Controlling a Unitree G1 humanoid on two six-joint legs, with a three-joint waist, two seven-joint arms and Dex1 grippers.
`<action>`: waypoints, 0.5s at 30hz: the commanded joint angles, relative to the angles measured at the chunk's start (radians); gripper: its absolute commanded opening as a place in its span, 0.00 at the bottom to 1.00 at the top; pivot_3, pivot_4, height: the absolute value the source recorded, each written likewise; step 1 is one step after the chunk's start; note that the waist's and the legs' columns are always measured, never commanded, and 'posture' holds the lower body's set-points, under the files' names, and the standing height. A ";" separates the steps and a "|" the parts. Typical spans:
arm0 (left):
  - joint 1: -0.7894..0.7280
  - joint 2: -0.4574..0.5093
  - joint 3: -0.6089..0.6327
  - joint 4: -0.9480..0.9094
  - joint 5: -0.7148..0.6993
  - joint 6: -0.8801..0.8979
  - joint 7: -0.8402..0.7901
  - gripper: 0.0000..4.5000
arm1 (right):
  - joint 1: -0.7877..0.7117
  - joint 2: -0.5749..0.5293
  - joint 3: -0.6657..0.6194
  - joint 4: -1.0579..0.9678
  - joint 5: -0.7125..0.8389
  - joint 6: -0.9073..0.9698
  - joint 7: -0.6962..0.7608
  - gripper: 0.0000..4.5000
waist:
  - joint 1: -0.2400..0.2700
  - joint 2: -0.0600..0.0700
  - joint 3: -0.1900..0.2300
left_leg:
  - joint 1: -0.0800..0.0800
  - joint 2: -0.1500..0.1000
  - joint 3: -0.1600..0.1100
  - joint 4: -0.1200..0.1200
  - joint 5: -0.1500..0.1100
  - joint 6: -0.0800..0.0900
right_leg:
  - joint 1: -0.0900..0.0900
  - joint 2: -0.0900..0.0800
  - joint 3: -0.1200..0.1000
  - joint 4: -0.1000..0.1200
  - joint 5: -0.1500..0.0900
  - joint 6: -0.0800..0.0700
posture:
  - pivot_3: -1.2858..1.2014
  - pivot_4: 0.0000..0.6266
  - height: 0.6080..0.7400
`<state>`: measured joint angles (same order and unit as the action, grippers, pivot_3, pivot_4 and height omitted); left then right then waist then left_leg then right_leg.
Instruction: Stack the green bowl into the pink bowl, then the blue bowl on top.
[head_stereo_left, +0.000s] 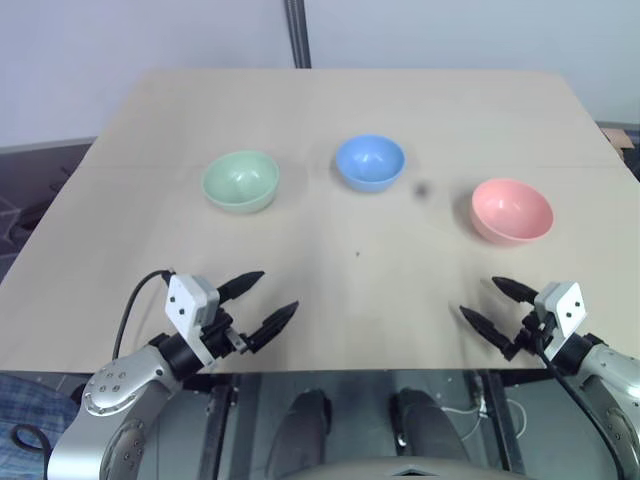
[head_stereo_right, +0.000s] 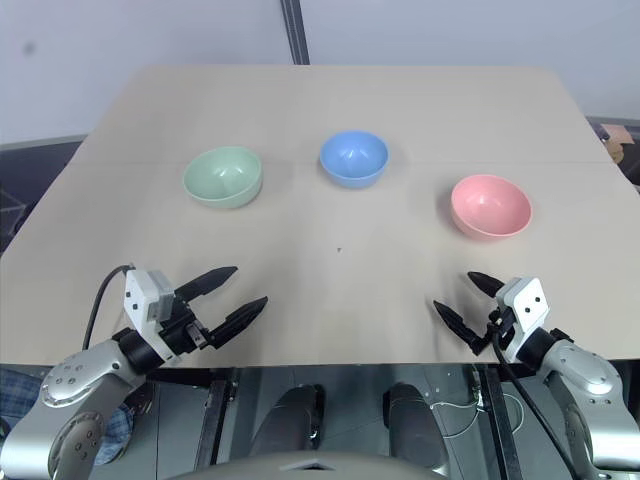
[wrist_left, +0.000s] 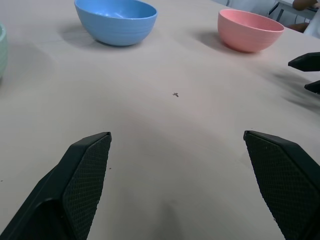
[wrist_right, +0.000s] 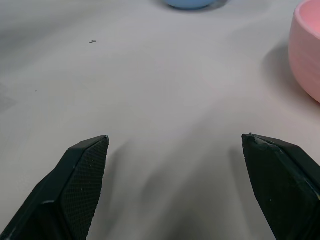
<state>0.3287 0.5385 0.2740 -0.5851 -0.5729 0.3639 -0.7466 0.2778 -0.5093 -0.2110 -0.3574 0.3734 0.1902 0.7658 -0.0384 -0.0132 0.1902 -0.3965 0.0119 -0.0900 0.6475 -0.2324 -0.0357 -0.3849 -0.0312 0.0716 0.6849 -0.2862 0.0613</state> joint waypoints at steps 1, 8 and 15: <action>0.009 0.002 0.003 -0.029 0.003 -0.033 -0.006 1.00 | 0.007 -0.014 -0.013 -0.046 0.019 -0.019 0.008 0.99 | 0.000 0.000 0.000 | 0.000 0.000 0.000 0.000 0.000 0.000 | 0.000 0.000 0.000 0.000 0.000 0.000 | 0.52 0.24 1.00; 0.027 0.004 -0.004 -0.037 0.004 -0.048 -0.005 1.00 | 0.016 -0.016 -0.010 -0.056 0.022 -0.017 0.010 0.99 | 0.001 0.000 0.000 | 0.000 0.000 0.000 -0.001 -0.001 0.002 | 0.003 0.000 -0.001 -0.006 0.000 0.000 | 0.52 0.24 1.00; 0.029 0.006 -0.009 -0.027 0.002 -0.060 -0.011 1.00 | 0.019 -0.016 -0.010 -0.053 0.023 -0.020 0.016 0.99 | 0.001 0.000 0.000 | 0.000 0.000 0.000 -0.001 -0.002 0.002 | 0.003 -0.001 -0.001 -0.006 0.000 0.000 | 0.52 0.24 1.00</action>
<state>0.3565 0.5385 0.2646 -0.5851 -0.5676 0.3252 -0.7479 0.2964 -0.5174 -0.2094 -0.3754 0.3763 0.1902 0.7766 -0.0375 -0.0131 0.1901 -0.3964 0.0121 -0.0902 0.6465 -0.2339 -0.0335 -0.3821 -0.0318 0.0709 0.6787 -0.2860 0.0614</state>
